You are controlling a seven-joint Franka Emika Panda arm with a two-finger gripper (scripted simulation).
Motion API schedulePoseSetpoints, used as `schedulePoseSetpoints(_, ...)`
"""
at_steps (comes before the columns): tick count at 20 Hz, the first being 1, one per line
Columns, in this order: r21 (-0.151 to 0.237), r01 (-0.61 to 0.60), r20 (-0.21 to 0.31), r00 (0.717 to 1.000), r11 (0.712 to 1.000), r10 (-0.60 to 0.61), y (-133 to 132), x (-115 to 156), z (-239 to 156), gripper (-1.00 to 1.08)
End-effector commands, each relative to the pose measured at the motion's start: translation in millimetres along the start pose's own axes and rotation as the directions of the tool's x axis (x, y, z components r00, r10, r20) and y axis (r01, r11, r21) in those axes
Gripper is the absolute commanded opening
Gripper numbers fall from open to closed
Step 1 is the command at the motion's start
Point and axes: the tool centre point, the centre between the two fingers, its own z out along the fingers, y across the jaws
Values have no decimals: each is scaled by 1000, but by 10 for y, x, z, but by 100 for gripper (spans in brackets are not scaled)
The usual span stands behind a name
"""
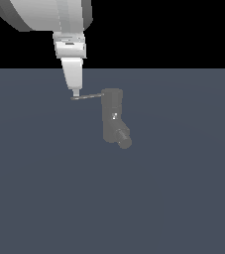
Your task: Turn on the faucet by rotating a designated handle.
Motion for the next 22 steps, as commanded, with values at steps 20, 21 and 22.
schedulePoseSetpoints(20, -1, -2, 0, 1000, 1000, 2, 548, 134, -4, -100)
schedulePoseSetpoints(21, -1, -2, 0, 1000, 1000, 2, 575, 161, -2, -100)
schedulePoseSetpoints(22, -1, -2, 0, 1000, 1000, 2, 603, 189, -2, -100)
